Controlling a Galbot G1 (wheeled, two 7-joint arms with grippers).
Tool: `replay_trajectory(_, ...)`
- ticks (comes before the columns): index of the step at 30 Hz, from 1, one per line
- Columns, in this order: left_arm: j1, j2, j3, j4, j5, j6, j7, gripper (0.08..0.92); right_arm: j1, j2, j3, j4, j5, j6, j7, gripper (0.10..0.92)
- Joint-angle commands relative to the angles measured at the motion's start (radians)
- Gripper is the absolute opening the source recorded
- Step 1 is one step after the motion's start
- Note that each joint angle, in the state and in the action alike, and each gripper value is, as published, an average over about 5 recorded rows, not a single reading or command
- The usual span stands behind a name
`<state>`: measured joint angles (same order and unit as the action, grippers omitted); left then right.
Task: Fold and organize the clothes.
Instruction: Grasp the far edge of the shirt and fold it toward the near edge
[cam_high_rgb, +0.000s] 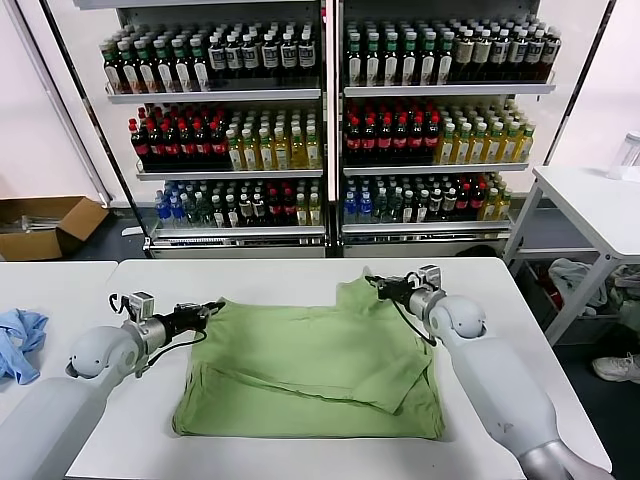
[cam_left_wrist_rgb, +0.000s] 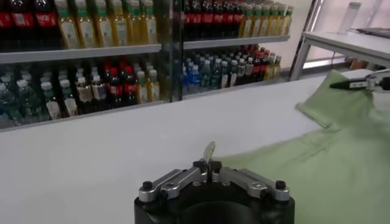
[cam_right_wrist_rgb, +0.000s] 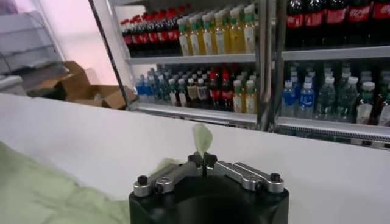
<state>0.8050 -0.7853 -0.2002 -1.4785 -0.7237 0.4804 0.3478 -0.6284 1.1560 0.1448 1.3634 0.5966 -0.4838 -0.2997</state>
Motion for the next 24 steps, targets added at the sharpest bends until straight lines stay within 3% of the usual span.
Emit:
replay_trajectory(1, 0.109, 0.027, -0.082, -0.101, 0.0, -0.002, -0.005, 0.091, -0.178, -0.05, 0.091, 0.291, 0.072, -0.023, 0.031, 0.108)
replay_trajectory(11, 0.334, 0.087, -0.222, -0.271, -0.006, -0.032, -0.002, 0.091, -0.535, -0.126, 0.271, 0.601, 0.079, -0.035, 0.046, 0.108)
replay_trajectory(24, 0.593, 0.09, -0.343, -0.405, 0.024, -0.009, -0.011, 0.091, -0.847, -0.117, 0.379, 0.766, -0.029, 0.004, 0.077, 0.108)
